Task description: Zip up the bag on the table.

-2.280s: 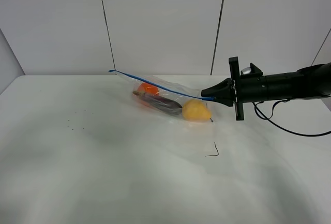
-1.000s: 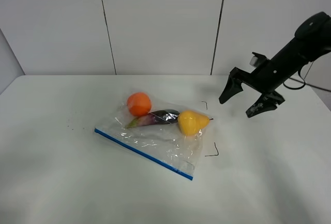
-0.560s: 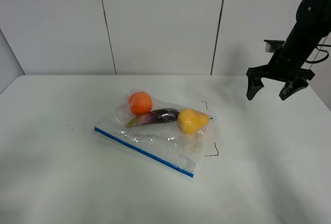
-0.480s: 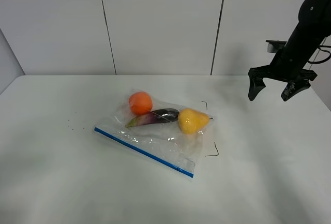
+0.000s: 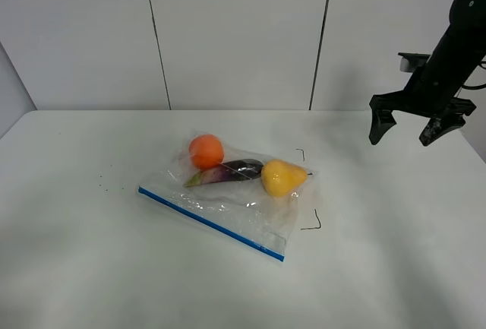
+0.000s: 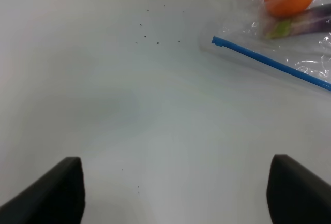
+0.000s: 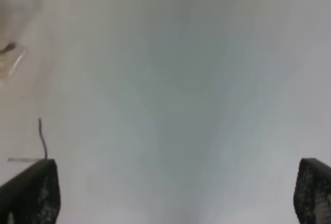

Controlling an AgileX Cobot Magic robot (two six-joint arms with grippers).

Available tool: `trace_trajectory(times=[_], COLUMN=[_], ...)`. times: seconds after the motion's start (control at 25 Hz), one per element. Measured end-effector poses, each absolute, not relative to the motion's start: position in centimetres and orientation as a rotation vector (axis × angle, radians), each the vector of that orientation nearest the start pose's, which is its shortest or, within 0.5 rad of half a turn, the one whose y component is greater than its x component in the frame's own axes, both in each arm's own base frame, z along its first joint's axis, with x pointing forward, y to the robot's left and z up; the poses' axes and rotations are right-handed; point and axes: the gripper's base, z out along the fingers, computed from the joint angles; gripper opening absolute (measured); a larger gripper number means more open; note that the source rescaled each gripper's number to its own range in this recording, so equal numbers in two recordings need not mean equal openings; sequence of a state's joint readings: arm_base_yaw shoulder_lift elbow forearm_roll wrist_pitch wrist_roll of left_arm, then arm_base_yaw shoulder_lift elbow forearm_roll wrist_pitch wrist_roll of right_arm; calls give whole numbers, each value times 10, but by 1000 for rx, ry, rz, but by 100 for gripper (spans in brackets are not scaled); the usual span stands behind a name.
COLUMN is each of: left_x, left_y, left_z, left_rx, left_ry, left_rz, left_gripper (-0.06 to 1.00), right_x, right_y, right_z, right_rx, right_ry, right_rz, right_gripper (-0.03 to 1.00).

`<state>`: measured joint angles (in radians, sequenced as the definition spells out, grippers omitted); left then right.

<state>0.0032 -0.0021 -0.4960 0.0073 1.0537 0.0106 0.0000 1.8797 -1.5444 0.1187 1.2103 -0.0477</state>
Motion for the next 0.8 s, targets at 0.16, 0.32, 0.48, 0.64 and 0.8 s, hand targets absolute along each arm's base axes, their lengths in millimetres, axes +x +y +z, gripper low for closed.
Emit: trace_trajectory(times=[0.16, 0.32, 0.48, 0.64, 0.8], left_x=[-4, -4, -4, -4, -4], left_y=[1, 1, 1, 1, 1], left_z=[277, 277, 277, 277, 277], left_rx=[7, 7, 7, 7, 7], left_ry=[2039, 2039, 2039, 2039, 2039], left_rz=[17, 17, 17, 17, 17], left_gripper=[98, 98, 98, 98, 98], right_x=[350, 311, 264, 212, 168], right_y=[10, 10, 10, 10, 9], right_z=[271, 283, 286, 281, 274], right_rx=[-20, -22, -22, -21, -30], right_ry=[2996, 2989, 2991, 2986, 2886], right_rz=[166, 165, 166, 164, 149], right_gripper=[100, 100, 100, 100, 100])
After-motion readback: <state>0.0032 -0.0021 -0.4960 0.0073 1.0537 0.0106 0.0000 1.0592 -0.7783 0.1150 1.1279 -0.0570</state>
